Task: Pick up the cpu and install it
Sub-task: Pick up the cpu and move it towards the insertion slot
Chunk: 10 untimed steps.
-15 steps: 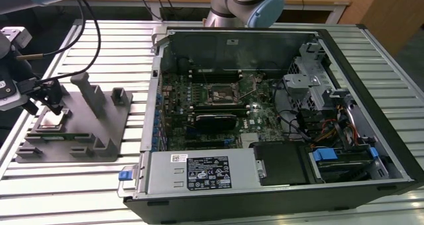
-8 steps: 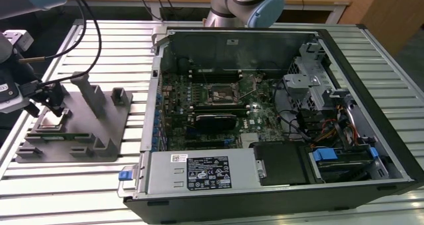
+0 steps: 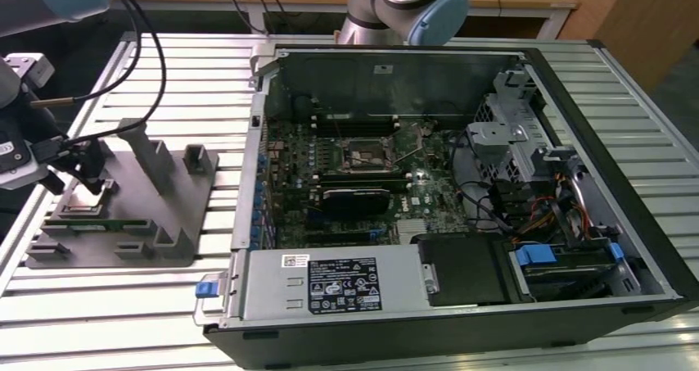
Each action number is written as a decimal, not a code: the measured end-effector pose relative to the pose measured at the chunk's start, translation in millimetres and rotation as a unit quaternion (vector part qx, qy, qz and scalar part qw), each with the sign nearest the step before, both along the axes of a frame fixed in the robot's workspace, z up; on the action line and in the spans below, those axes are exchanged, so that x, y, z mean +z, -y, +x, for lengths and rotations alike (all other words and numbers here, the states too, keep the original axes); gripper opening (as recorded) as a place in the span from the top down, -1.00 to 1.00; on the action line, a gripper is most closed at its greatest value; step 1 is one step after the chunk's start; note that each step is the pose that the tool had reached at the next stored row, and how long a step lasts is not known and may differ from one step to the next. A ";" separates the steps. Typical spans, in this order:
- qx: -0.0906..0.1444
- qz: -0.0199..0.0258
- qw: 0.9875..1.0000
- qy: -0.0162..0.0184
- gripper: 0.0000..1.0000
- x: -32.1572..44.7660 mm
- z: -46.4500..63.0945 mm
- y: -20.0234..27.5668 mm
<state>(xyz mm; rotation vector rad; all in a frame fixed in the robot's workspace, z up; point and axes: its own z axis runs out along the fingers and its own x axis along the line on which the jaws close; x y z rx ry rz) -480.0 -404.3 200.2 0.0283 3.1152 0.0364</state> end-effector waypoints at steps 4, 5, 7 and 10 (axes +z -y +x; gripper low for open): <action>0.001 0.000 1.000 0.000 -0.18 -2.3 0.6 0.4; 0.001 0.000 1.000 0.000 -0.18 -2.4 1.1 0.4; 0.001 0.000 1.000 0.000 -0.18 -2.8 1.7 0.4; 0.001 0.000 1.000 0.000 -0.18 -4.3 1.9 0.4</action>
